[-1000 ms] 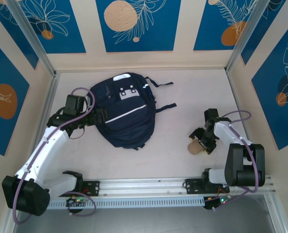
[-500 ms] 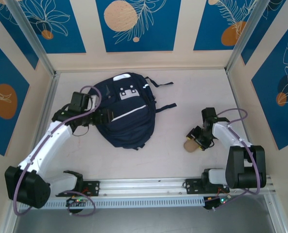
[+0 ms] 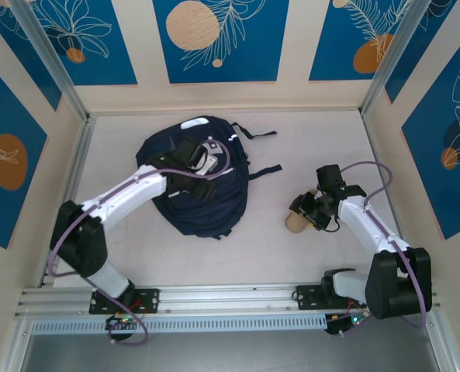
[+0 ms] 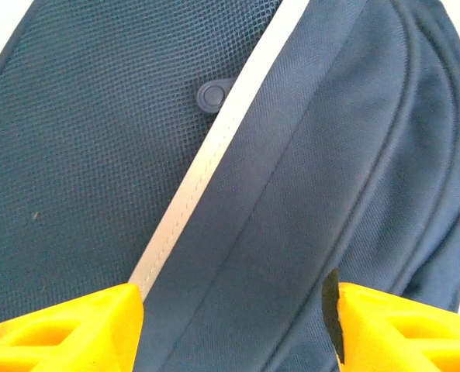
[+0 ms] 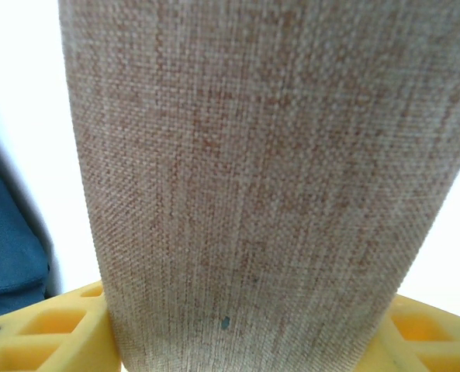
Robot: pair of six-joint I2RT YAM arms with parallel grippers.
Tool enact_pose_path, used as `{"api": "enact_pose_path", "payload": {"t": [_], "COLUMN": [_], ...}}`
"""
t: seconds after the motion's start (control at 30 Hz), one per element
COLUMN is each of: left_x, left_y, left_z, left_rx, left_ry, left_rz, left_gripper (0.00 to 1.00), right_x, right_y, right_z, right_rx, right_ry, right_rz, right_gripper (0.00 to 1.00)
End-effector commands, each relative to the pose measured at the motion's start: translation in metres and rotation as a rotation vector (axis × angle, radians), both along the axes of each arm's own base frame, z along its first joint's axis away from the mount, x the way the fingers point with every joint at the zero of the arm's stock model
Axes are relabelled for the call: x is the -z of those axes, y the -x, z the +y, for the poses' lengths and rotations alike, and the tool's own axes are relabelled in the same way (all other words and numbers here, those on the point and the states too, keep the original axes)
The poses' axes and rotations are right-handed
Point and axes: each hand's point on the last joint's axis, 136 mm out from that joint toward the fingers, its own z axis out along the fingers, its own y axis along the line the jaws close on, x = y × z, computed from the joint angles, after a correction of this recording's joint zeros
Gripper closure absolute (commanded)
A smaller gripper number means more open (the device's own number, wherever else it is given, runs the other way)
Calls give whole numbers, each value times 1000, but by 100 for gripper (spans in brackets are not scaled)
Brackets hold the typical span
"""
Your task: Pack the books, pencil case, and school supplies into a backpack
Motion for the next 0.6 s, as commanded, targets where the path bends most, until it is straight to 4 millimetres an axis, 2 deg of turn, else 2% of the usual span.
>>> {"api": "enact_pose_path", "payload": {"t": [0.0,0.2,0.27,0.43,0.57], "left_x": [8,25,24,15,17], "left_y": [-3,-4,-3,12,15], "left_z": [1,0,-2,-13,-12], "left_rx": [99,129,140,212,223], "left_ry": [-124,-181,-177,-91,-98], "left_rz": [8,56,63,88,89], "left_gripper": [38,39,39,26,25], "right_x": [-16,-19,-20,-22,-21], "right_y": [-4,-6,-6,-8,-9], "right_z": [9,13,13,15,16], "right_rx": [-18,-24,-26,-28,-26], "right_ry": [-41,-47,-48,-52,-56], "right_rz": [-41,-51,-55,-60,-60], "right_gripper": [50,51,51,51,51]}}
